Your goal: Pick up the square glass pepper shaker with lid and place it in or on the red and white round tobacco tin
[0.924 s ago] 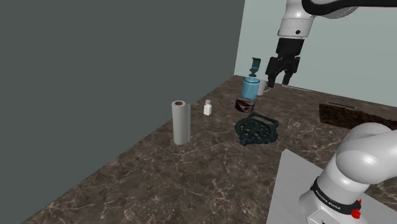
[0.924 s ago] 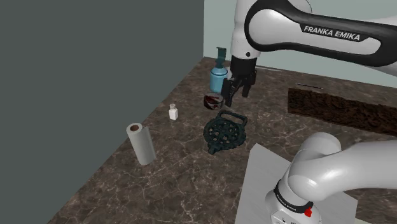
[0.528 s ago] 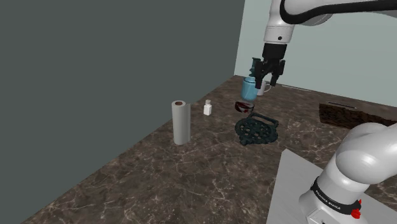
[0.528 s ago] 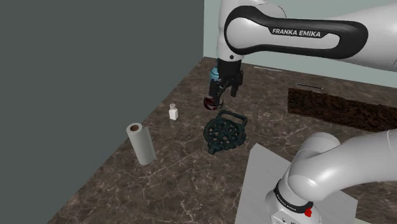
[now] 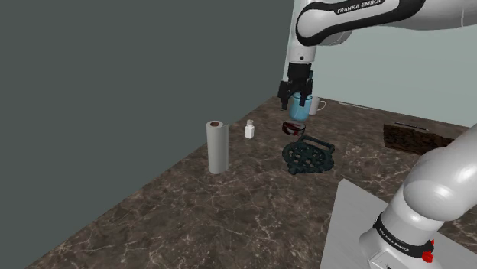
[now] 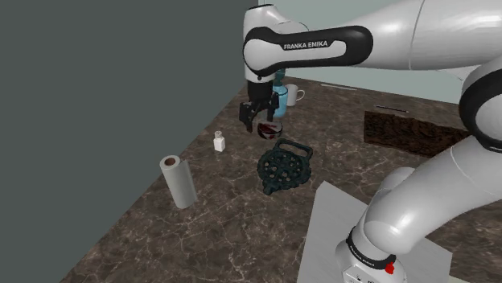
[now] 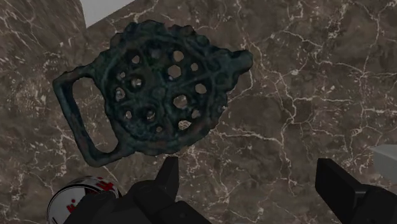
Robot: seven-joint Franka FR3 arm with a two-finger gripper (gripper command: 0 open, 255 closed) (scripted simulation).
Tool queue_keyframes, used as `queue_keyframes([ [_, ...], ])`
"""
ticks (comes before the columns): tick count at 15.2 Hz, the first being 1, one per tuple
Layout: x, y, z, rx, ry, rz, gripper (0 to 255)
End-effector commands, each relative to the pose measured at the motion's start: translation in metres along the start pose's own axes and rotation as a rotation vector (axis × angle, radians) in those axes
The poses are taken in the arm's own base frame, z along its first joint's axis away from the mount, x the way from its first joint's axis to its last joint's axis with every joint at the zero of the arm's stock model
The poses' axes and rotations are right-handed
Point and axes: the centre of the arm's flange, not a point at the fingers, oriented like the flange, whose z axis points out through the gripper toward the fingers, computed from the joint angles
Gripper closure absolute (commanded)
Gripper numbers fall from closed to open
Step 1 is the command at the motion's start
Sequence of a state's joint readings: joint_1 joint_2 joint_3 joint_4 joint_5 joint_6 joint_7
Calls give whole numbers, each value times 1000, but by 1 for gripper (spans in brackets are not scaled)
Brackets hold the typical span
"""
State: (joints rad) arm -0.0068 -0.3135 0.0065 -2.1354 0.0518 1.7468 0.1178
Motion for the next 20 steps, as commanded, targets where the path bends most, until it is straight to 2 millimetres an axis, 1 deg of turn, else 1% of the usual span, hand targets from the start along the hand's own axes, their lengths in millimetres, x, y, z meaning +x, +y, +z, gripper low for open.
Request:
queue_keyframes([
  [1, 24, -5, 11, -3, -7, 0, 0],
  [19, 248, -28, 109, -31, -62, 4, 0],
  [20, 254, -29, 111, -32, -64, 4, 0],
])
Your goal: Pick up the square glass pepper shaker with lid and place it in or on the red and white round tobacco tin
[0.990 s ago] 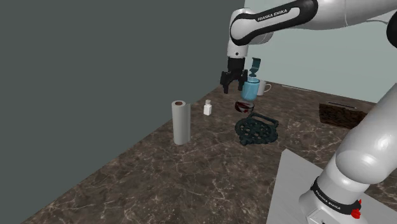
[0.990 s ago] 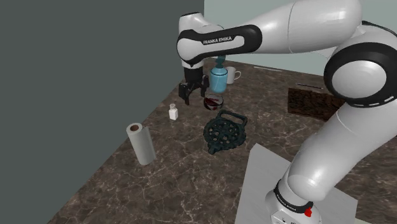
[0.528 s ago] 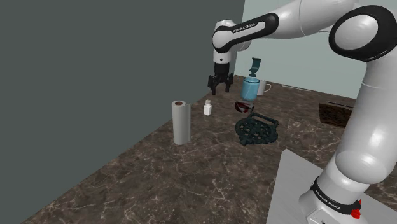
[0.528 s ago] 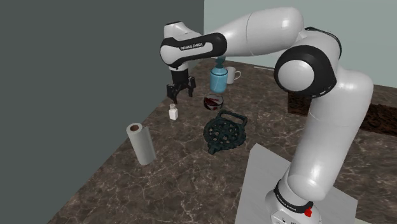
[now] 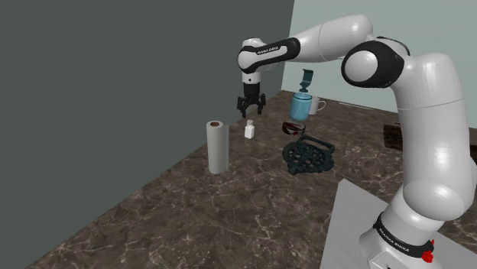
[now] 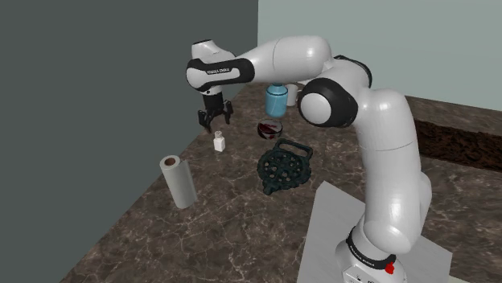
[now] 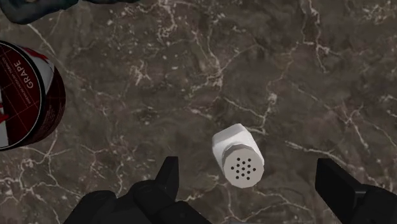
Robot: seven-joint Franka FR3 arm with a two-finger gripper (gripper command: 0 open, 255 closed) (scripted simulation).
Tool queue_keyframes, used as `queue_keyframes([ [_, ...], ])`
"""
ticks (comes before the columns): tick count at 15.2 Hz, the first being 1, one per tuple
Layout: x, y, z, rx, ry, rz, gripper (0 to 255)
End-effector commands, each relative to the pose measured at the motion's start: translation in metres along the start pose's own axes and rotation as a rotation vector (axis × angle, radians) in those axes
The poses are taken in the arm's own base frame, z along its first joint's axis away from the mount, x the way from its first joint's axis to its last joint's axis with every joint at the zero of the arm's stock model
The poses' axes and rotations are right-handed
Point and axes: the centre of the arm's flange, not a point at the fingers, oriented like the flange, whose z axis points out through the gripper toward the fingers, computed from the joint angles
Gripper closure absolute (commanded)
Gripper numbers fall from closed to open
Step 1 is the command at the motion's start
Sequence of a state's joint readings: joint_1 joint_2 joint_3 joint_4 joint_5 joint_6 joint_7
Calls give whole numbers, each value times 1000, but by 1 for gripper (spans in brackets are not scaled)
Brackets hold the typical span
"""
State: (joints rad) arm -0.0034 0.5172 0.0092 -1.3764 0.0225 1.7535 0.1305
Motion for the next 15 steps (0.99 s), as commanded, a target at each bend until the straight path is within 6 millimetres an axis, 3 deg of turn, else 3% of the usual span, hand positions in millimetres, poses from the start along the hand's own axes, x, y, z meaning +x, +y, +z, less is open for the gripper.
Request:
queue_keyframes([
  [1, 10, -2, 9, -1, -2, 0, 0],
  [8, 10, -2, 44, -1, -2, 0, 0],
  [15, 10, -2, 44, -1, -2, 0, 0],
])
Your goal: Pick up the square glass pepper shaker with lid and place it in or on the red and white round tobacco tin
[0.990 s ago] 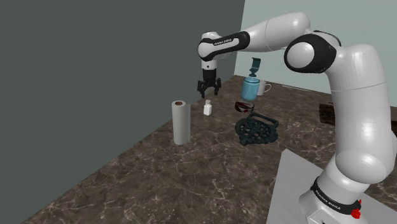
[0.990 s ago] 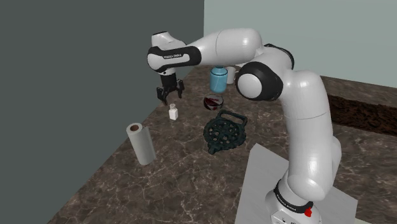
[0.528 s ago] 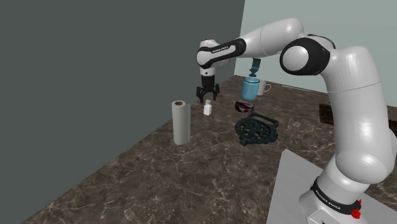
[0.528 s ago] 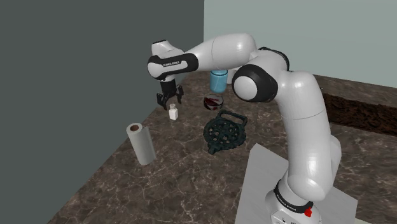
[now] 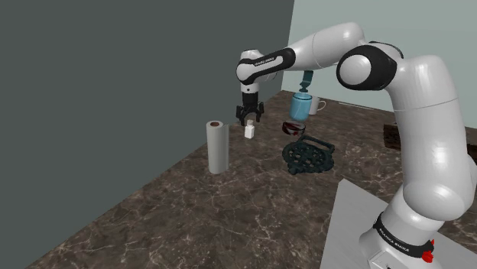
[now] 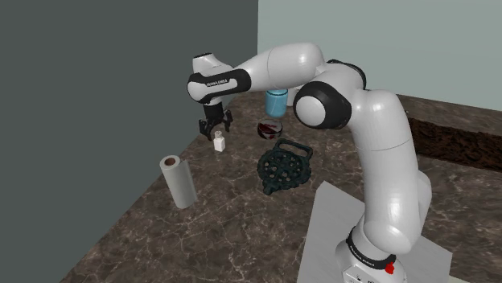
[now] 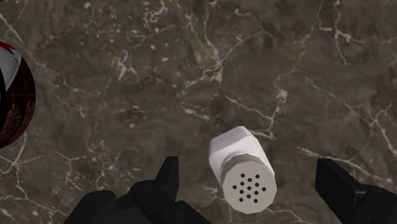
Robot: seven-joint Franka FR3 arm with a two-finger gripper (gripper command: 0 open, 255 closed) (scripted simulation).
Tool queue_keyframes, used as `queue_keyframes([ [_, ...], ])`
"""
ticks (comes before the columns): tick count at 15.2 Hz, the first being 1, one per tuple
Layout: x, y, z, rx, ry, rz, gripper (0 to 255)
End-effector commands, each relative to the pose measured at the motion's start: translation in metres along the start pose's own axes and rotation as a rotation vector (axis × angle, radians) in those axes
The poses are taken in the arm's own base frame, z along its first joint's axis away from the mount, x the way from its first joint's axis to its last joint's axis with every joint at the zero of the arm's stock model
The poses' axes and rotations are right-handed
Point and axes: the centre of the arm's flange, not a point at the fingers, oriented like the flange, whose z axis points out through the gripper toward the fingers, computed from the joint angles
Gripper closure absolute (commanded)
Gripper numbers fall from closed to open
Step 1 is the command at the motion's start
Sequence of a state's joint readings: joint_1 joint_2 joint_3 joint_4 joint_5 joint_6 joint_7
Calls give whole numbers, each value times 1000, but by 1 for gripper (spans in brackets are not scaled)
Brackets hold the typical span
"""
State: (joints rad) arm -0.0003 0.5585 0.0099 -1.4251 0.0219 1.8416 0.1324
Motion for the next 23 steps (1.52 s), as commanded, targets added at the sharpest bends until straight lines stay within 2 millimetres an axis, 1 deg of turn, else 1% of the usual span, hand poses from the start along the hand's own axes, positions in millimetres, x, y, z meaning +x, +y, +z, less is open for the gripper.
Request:
queue_keyframes([
  [1, 0, 0, 0, 0, 0, 0, 255],
  [10, 0, 0, 0, 0, 0, 0, 255],
  [23, -10, 0, -68, 0, 0, 0, 255],
])
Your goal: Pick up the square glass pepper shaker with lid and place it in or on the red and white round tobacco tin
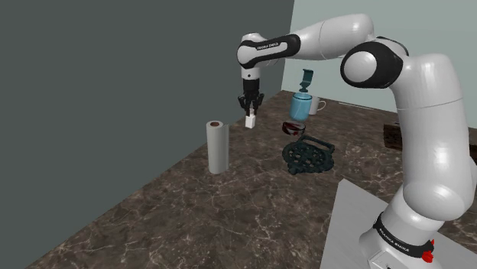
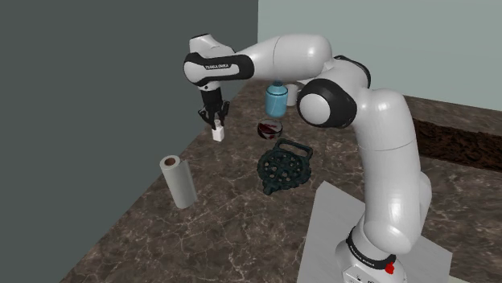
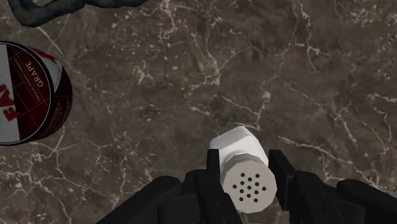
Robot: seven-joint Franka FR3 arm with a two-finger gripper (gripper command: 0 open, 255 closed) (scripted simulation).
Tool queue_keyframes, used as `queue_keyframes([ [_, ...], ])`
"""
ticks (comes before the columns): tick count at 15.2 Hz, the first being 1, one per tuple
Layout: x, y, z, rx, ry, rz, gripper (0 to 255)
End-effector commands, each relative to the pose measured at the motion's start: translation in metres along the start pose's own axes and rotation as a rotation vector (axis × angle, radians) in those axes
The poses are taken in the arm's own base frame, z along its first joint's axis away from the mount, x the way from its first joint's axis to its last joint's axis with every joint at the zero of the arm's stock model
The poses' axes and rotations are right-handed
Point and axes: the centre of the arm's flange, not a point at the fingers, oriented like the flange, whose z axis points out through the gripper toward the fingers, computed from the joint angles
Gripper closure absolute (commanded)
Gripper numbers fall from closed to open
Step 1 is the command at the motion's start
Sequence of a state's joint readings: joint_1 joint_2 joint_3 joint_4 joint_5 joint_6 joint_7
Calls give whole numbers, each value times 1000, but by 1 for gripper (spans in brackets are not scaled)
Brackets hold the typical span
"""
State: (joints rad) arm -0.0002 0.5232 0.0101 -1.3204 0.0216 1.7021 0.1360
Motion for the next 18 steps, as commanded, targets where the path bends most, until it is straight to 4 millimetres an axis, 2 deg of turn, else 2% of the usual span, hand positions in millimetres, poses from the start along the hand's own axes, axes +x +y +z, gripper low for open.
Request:
queue_keyframes([
  [1, -1, 0, -11, 0, 0, 0, 255],
  [10, -8, 0, -58, 0, 0, 0, 255],
  [11, -8, 0, -58, 0, 0, 0, 255],
  [18, -28, 89, -68, 0, 0, 0, 255],
])
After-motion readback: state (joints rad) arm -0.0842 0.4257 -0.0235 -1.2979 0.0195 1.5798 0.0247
